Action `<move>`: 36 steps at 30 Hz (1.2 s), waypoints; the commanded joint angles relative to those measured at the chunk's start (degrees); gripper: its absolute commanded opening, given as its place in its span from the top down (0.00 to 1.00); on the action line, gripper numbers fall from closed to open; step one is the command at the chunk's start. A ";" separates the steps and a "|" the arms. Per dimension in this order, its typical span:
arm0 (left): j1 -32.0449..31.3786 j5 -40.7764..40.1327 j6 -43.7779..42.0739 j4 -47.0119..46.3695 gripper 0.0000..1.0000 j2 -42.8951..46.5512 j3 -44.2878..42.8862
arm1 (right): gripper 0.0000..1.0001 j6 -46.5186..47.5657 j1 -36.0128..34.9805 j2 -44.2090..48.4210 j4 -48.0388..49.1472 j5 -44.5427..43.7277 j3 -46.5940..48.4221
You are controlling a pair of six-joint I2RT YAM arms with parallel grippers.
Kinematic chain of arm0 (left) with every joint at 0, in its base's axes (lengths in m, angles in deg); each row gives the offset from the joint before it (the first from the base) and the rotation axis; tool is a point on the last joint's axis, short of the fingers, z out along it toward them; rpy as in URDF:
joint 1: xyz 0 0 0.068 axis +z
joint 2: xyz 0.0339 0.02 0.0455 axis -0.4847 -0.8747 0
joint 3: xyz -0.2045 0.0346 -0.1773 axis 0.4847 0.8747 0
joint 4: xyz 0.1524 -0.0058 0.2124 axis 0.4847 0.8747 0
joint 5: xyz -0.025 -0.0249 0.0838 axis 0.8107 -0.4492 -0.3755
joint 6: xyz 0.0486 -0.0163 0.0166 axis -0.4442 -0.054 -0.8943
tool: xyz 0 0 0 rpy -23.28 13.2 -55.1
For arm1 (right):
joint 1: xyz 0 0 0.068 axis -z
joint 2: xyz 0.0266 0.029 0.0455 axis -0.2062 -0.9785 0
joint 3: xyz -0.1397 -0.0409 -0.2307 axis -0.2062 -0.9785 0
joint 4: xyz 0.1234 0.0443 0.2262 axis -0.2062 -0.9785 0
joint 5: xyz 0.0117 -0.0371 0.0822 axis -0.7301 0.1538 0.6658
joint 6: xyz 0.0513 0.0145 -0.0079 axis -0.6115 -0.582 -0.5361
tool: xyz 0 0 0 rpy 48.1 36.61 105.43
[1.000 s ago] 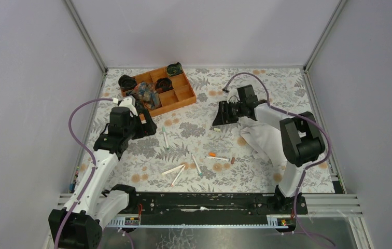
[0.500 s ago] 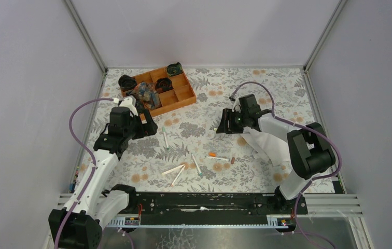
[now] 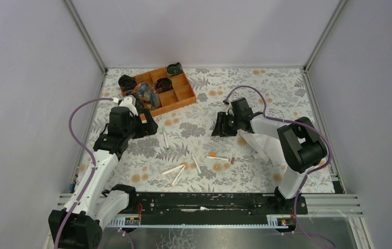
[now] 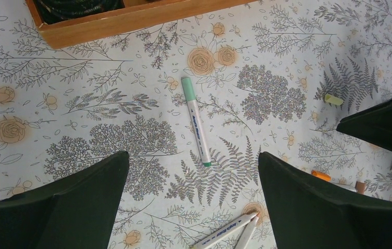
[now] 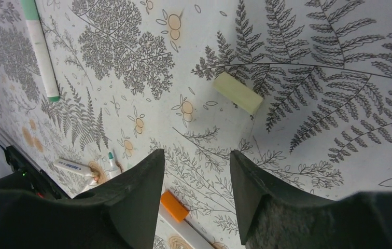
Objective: Insert the pens into the pen caps
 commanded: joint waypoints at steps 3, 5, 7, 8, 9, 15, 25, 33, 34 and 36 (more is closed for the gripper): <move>0.42 0.51 -0.19 -3.69 0.06 0.65 -0.45 | 0.45 -0.97 -0.51 -0.79 3.51 -3.68 0.73; 0.43 0.51 -0.27 -3.70 0.06 0.65 -0.41 | 0.46 -0.84 -0.44 -1.25 3.80 -4.95 0.75; 0.43 0.42 -0.32 -3.69 0.06 0.68 -0.40 | 0.46 -0.65 -0.49 -1.78 4.04 -5.81 1.10; 0.42 0.32 -0.35 -3.69 0.06 0.64 -0.36 | 0.46 -0.63 -0.44 -2.14 4.19 -6.01 1.39; 0.41 0.24 -0.36 -3.71 0.06 0.63 -0.36 | 0.46 -0.54 -0.44 -2.56 4.19 -6.14 1.72; 0.43 0.09 -0.52 -3.69 0.05 0.60 -0.38 | 0.46 -0.30 -0.44 -5.12 4.32 -6.96 4.29; 0.52 0.00 -0.80 -3.72 0.05 0.39 -0.25 | 0.46 1.83 -0.44 -9.63 1.62 -10.32 11.27; 0.59 0.10 -0.80 -3.69 0.05 0.57 -0.24 | 0.51 4.11 -0.52 -9.20 -1.82 -13.09 11.45; 0.62 0.13 -0.80 -3.68 0.05 0.57 -0.22 | 0.52 4.54 -0.59 -9.10 -2.71 -13.64 11.49; 0.58 0.21 -0.80 -3.67 0.05 0.48 -0.24 | 0.54 5.35 -0.96 -9.01 -3.85 -14.71 11.36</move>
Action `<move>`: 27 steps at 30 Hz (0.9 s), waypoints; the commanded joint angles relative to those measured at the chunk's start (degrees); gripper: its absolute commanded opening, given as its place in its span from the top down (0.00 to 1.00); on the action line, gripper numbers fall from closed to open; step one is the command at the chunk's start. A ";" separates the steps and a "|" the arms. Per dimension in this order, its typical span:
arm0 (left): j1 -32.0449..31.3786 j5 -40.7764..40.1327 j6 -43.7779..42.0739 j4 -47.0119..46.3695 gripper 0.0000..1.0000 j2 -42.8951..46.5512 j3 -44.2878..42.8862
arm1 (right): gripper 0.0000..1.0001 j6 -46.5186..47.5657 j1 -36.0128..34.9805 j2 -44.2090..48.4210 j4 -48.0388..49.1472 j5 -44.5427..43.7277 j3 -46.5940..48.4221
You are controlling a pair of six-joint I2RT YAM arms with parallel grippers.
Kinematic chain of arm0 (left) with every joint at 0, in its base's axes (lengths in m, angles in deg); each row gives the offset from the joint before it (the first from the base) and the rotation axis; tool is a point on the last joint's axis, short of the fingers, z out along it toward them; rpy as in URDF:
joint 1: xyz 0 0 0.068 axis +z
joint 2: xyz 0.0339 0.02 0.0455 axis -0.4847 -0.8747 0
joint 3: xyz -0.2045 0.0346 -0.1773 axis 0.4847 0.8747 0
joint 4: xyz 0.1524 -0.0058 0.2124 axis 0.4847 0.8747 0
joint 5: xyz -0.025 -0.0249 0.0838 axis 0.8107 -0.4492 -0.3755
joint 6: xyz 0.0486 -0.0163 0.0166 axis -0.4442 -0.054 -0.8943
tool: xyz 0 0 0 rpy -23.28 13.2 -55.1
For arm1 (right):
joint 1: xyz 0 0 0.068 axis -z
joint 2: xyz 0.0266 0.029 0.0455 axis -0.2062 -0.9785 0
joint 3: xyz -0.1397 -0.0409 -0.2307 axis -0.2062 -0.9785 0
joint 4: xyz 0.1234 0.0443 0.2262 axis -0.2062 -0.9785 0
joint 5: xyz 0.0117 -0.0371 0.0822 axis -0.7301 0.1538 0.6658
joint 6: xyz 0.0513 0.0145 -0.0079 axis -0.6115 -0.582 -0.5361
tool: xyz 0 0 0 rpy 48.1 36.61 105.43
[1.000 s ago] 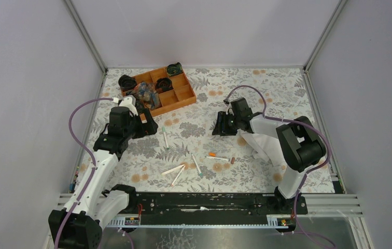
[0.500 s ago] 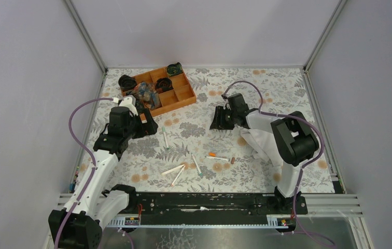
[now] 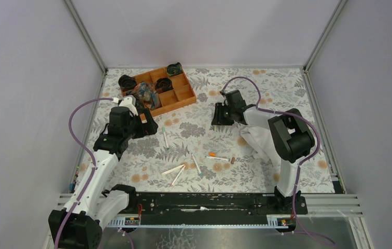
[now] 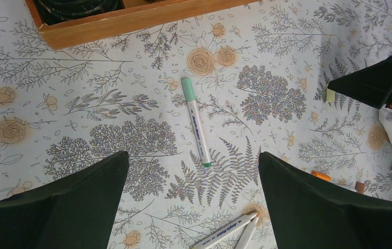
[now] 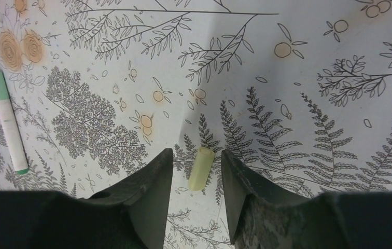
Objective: Insert the pens into the pen caps
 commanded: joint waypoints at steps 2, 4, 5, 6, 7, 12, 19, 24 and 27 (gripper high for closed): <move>0.59 0.31 -0.71 -3.54 0.05 0.45 -0.28 | 0.55 3.80 -1.23 0.42 -6.65 -5.32 0.82; 0.63 0.39 -0.66 -3.57 0.05 0.59 -0.28 | 0.56 4.14 -1.88 0.16 -7.96 -6.39 1.38; 0.55 0.40 -0.56 -3.54 0.05 0.65 -0.25 | 0.57 4.29 -2.23 0.05 -8.63 -7.04 1.63; 0.62 0.39 -0.48 -3.53 0.05 0.70 -0.16 | 0.57 4.53 -2.63 -0.04 -9.22 -7.71 1.94; 0.61 0.46 -0.43 -3.49 0.05 0.73 -0.22 | 0.57 4.68 -3.03 -0.09 -9.75 -8.39 2.14; 0.61 0.51 -0.34 -3.45 0.05 1.03 -0.06 | 0.58 5.60 -4.74 -1.40 -13.19 -11.99 4.34; 0.56 0.70 -0.36 -3.45 0.05 1.27 0.08 | 0.61 6.47 -6.95 -3.79 -17.44 -16.17 7.48; 0.61 0.86 -0.34 -3.46 0.05 1.35 0.06 | 0.63 6.72 -8.30 -5.57 -20.52 -19.10 10.02; 0.61 0.99 -0.51 -3.46 0.05 1.35 0.09 | 0.63 6.82 -9.02 -6.54 -21.80 -20.10 10.94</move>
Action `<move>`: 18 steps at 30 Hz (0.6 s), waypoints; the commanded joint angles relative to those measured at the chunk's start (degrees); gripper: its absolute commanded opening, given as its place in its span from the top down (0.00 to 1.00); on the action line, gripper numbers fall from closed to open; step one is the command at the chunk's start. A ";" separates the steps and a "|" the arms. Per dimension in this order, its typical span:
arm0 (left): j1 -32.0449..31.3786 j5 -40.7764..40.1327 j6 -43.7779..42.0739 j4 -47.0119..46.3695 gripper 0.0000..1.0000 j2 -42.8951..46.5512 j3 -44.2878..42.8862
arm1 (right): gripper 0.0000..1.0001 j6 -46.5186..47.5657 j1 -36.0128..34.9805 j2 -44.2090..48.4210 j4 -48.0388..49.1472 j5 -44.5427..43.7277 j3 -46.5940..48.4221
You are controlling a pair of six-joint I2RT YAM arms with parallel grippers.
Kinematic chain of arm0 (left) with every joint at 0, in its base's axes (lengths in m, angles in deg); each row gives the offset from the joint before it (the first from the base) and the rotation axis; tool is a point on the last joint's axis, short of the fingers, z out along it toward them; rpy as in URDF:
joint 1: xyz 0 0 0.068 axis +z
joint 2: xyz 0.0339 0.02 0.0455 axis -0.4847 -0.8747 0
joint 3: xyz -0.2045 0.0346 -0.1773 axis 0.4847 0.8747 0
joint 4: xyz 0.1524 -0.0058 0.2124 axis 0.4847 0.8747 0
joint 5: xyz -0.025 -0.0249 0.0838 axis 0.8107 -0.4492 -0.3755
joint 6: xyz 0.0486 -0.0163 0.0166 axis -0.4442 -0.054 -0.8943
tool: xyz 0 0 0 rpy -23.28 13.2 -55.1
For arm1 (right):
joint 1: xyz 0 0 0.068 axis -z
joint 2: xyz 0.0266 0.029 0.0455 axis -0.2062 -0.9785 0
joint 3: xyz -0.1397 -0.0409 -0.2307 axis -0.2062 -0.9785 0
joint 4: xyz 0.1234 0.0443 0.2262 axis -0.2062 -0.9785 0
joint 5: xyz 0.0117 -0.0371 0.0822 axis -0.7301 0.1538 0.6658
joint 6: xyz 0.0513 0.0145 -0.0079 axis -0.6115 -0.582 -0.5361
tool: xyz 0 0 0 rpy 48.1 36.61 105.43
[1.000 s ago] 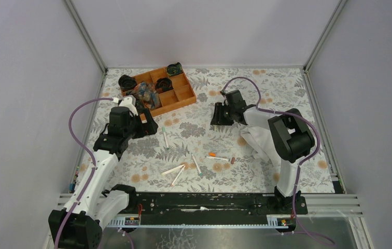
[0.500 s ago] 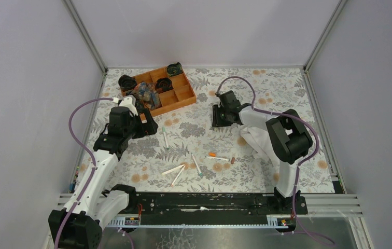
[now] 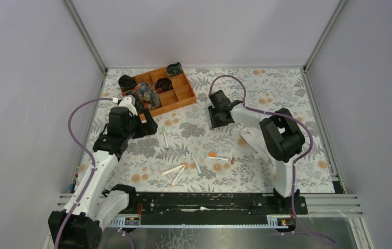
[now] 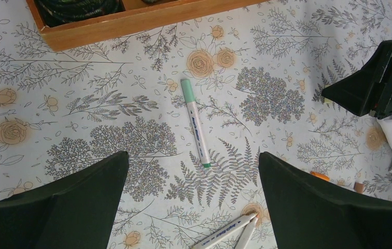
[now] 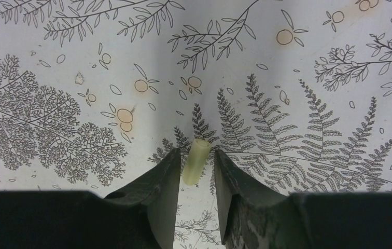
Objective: Insert the pens into the pen caps
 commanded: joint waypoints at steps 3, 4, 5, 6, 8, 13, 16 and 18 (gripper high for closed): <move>0.52 0.97 -0.52 -3.46 0.05 0.89 0.11 | 0.64 0.89 -2.24 -4.56 -7.43 -4.27 2.09; 0.48 1.04 -0.56 -3.48 0.05 0.90 0.22 | 0.65 0.81 -2.42 -4.95 -8.00 -4.72 2.50; 0.48 1.06 -0.52 -3.48 0.05 0.88 0.18 | 0.65 0.54 -2.67 -5.38 -8.78 -5.43 2.89; 0.46 1.02 -0.51 -3.45 0.05 0.98 0.20 | 0.66 0.25 -2.77 -5.79 -9.62 -6.25 3.25; 0.52 0.85 -0.44 -3.30 0.05 1.08 0.25 | 0.70 -0.34 -2.93 -6.39 -10.94 -7.23 3.67; 0.34 0.46 1.23 -2.25 0.08 1.55 0.38 | 0.77 -1.39 -2.94 -5.79 -12.08 -7.77 3.81; -0.63 1.88 3.31 -1.51 0.10 2.62 1.15 | 0.85 -1.71 -2.94 -4.43 -12.72 -7.18 3.64; -2.38 2.22 4.95 -0.77 0.11 3.70 1.65 | 0.90 -1.79 -2.94 -2.73 -12.87 -6.35 2.92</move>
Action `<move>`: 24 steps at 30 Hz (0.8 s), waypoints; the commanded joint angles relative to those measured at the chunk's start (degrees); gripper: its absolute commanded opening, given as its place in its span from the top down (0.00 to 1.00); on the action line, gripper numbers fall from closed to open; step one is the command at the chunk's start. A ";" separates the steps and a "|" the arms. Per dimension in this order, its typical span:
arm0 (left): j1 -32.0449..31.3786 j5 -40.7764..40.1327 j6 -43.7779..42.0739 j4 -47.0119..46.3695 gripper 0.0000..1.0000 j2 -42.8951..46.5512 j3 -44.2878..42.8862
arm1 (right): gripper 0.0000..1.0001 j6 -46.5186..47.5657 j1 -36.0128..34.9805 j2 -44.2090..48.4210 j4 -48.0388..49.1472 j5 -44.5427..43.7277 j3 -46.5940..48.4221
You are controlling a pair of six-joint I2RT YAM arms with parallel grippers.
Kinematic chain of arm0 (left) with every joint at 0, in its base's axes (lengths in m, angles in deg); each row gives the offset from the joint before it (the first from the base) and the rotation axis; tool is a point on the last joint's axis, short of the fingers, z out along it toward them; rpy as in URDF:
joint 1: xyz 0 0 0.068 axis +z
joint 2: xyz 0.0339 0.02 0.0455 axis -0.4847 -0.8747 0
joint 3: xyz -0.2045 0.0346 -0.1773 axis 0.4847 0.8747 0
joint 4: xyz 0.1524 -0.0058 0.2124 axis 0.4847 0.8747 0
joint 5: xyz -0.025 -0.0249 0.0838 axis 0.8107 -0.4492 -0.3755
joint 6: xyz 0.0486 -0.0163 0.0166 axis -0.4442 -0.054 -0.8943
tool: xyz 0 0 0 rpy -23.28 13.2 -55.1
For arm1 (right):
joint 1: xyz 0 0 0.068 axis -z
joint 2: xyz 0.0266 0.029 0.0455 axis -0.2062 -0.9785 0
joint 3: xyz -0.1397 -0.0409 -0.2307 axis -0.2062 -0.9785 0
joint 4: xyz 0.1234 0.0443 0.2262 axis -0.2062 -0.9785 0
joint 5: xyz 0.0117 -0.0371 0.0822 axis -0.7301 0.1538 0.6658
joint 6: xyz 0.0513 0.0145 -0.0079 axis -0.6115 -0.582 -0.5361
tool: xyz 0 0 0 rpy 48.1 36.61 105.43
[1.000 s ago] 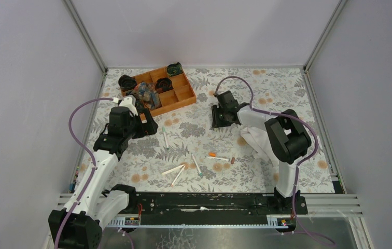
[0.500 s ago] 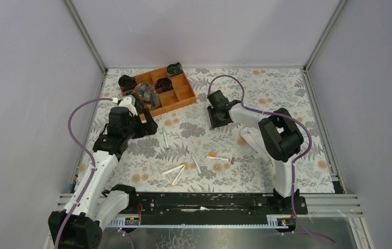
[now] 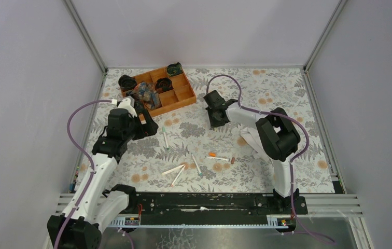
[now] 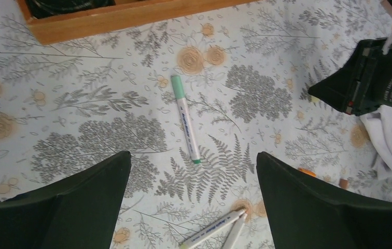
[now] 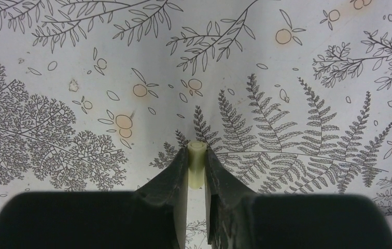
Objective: Insert the pens into the pen caps
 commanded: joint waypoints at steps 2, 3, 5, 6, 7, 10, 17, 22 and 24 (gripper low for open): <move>-4.49 0.87 5.38 0.19 0.11 3.78 1.97 | 0.95 -0.93 -0.44 2.09 -7.16 0.99 -3.30; -6.14 0.63 6.64 0.65 0.12 4.34 2.55 | 0.98 -1.08 -0.44 3.31 -7.05 1.40 -4.18; -10.01 0.49 9.52 1.06 0.14 5.34 4.26 | 1.00 -1.26 -0.44 6.18 -6.89 2.06 -5.93; -12.45 0.14 11.09 1.07 0.15 5.81 5.39 | 1.00 -1.36 -0.44 7.66 -6.78 2.55 -6.93; -15.24 -0.66 12.61 1.05 0.17 6.06 6.49 | 1.00 -1.39 -0.44 9.37 -6.65 3.04 -7.77; -24.86 -4.36 17.16 1.12 0.21 4.89 8.72 | 1.00 -1.71 -0.47 14.19 -6.24 4.52 -10.57; -40.54 -10.64 20.43 4.76 0.44 -3.35 7.85 | 1.00 -2.61 -0.36 24.25 -4.91 7.73 -16.06; -44.56 -12.03 21.42 7.49 0.50 -8.41 6.70 | 1.00 -2.80 0.02 29.30 -4.38 9.95 -18.89; -45.15 -13.17 22.06 8.70 0.52 -10.26 6.31 | 1.00 -2.97 0.24 31.26 -3.73 10.66 -20.46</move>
